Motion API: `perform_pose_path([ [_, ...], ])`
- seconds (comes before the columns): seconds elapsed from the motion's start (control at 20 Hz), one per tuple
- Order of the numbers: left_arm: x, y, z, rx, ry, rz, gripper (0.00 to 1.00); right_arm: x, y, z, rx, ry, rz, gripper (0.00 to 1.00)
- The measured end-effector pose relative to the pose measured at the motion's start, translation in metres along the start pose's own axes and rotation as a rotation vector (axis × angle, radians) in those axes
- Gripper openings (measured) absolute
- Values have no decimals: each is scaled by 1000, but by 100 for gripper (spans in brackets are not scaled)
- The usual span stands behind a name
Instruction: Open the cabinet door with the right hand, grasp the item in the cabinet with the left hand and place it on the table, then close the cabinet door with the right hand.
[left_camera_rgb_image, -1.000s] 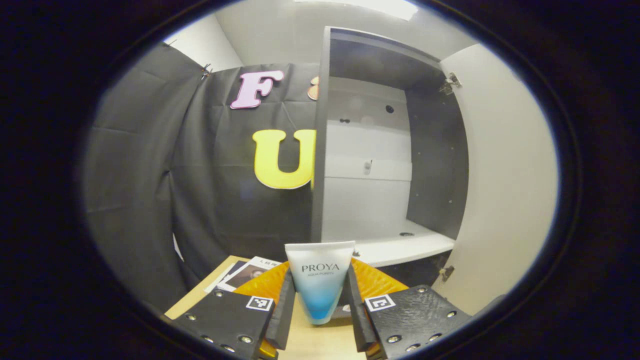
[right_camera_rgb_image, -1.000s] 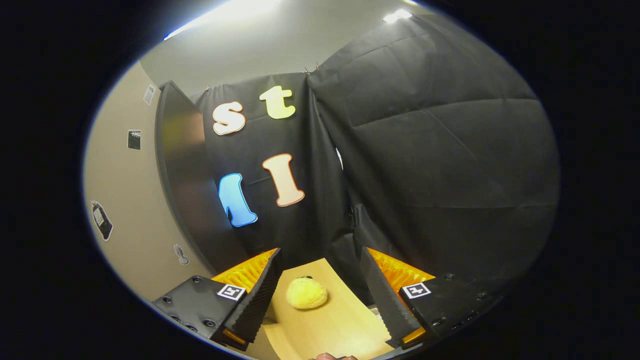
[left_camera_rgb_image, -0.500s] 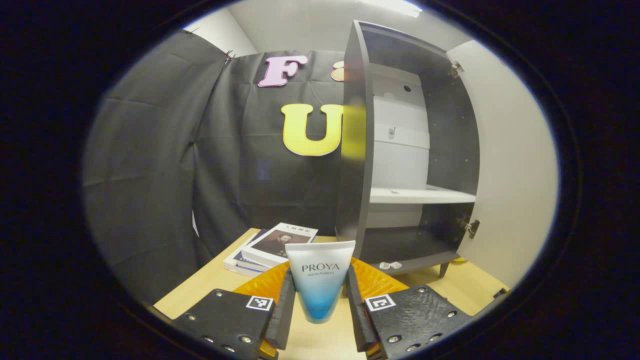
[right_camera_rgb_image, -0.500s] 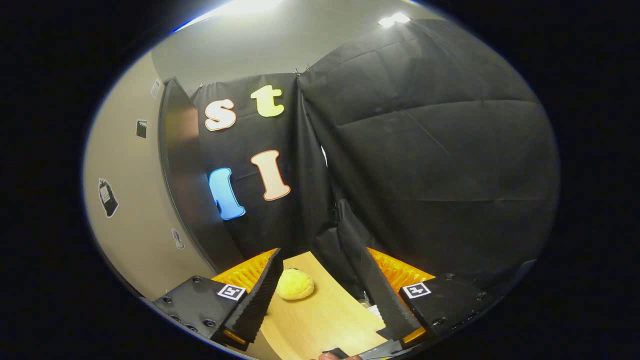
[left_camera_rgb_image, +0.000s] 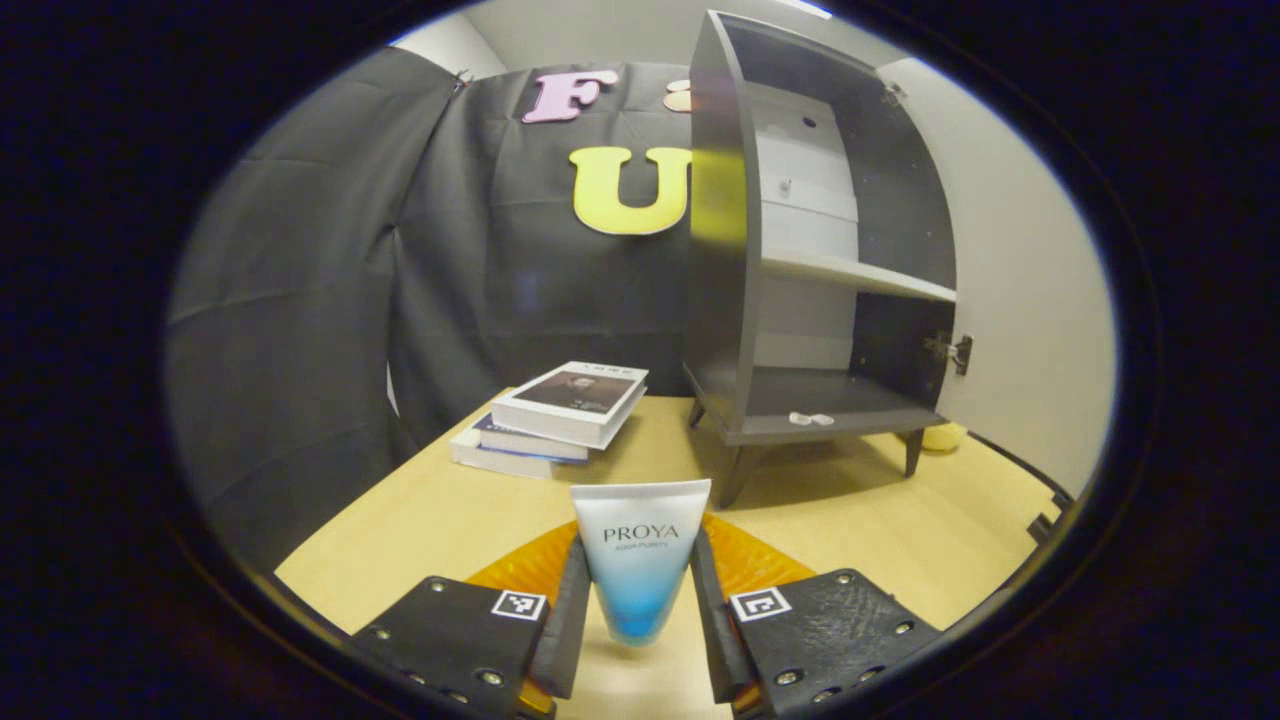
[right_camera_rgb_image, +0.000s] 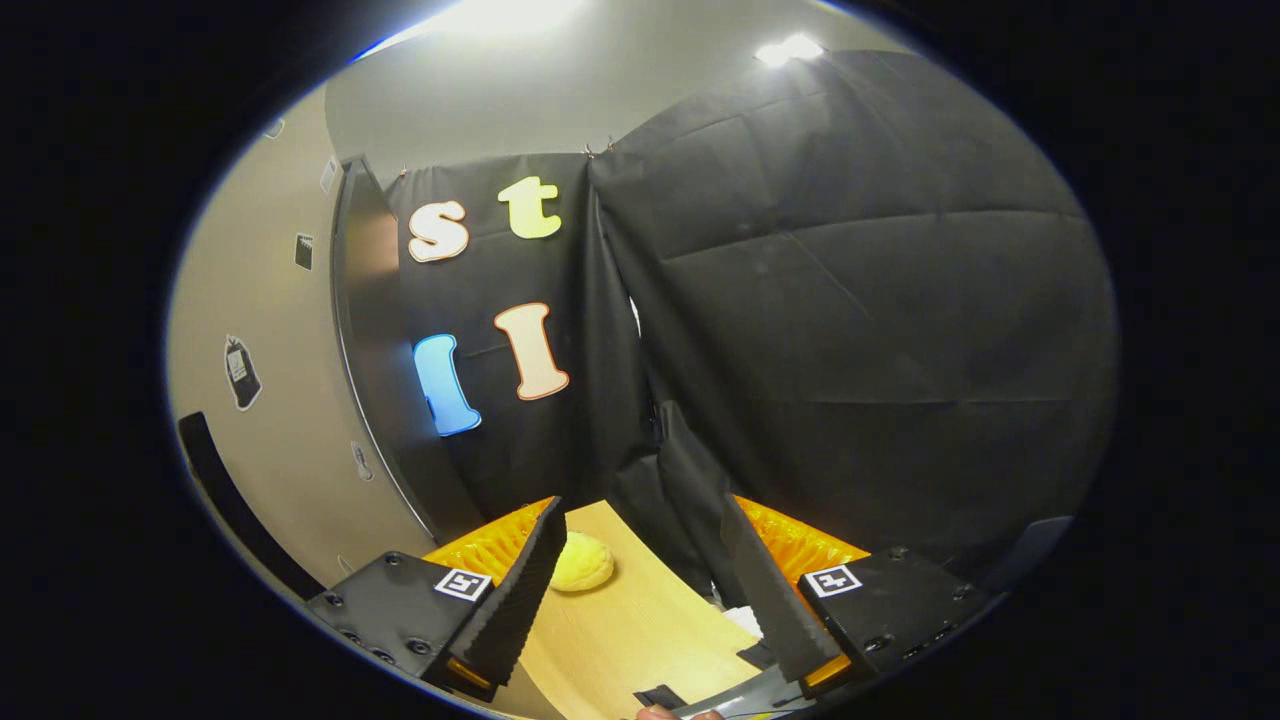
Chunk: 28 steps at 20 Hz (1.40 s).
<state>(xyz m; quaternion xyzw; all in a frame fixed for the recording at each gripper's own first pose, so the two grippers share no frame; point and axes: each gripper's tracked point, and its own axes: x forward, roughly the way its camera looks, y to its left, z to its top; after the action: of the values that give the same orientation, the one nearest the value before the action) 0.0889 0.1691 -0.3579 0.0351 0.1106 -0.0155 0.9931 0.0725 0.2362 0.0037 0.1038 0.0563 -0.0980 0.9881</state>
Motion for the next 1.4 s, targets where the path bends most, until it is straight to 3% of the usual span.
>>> perform_pose_path([
  [0.25,-9,1,-28,-2,2,15,52,-2,2,-16,-35,27,13,100],
  [0.3,-9,0,-32,-2,0,17,52,-1,3,-19,-33,37,17,92],
  [0.4,-10,0,-40,-1,-3,22,52,1,6,-25,-24,64,33,98],
  [0.45,-12,0,-44,-3,-3,25,52,3,8,-26,-20,75,41,93],
  [0.6,-14,-2,-59,-8,-2,37,52,10,4,-23,-24,65,33,92],
  [0.65,-16,-1,-63,-4,1,48,52,12,4,-21,-31,62,35,98],
  [0.7,-20,-1,-67,-2,-1,57,53,15,3,-21,-34,68,30,92],
  [0.75,-21,0,-65,-2,-24,59,53,17,1,-20,-34,74,27,98],
  [0.9,-26,0,-67,-8,-37,73,52,22,1,-14,-33,62,24,98],
  [0.95,-27,0,-68,-13,-37,75,54,23,2,-14,-29,65,27,92],
  [1.05,-34,1,-67,-18,-36,81,53,24,4,-15,-25,76,35,98],
  [1.1,-34,2,-67,-20,-34,82,58,25,1,-14,-33,81,32,98],
  [1.25,-42,5,-54,-18,-40,78,90,26,-11,2,-37,52,7,98],
  [1.4,-51,9,-32,-19,-39,86,90,26,-12,3,-43,56,-5,98],
])
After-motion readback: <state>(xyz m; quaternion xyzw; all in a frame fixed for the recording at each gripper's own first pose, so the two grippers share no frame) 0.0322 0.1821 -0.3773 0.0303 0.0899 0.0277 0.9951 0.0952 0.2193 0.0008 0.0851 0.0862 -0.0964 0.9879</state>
